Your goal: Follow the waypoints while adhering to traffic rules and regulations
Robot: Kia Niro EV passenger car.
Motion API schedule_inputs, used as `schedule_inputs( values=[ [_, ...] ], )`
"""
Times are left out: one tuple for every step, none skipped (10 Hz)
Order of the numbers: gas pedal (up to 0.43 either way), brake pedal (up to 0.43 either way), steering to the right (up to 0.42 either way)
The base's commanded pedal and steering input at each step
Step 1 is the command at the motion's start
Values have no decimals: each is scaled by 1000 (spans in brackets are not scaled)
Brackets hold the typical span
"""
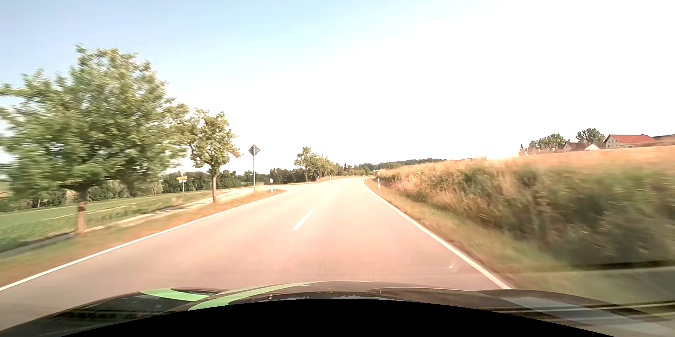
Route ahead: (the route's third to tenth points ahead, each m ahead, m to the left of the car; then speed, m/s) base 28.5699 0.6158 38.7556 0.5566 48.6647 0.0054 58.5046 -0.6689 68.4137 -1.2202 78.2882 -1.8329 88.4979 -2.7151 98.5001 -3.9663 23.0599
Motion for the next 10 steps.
schedule_inputs(
  values=[
    [157, 0, 8],
    [157, 0, 8],
    [157, 0, 7],
    [169, 0, 7],
    [169, 0, 6],
    [169, 0, 5],
    [169, 0, 5],
    [169, 0, 5],
    [169, 0, 5],
    [169, 0, 5]
  ],
)
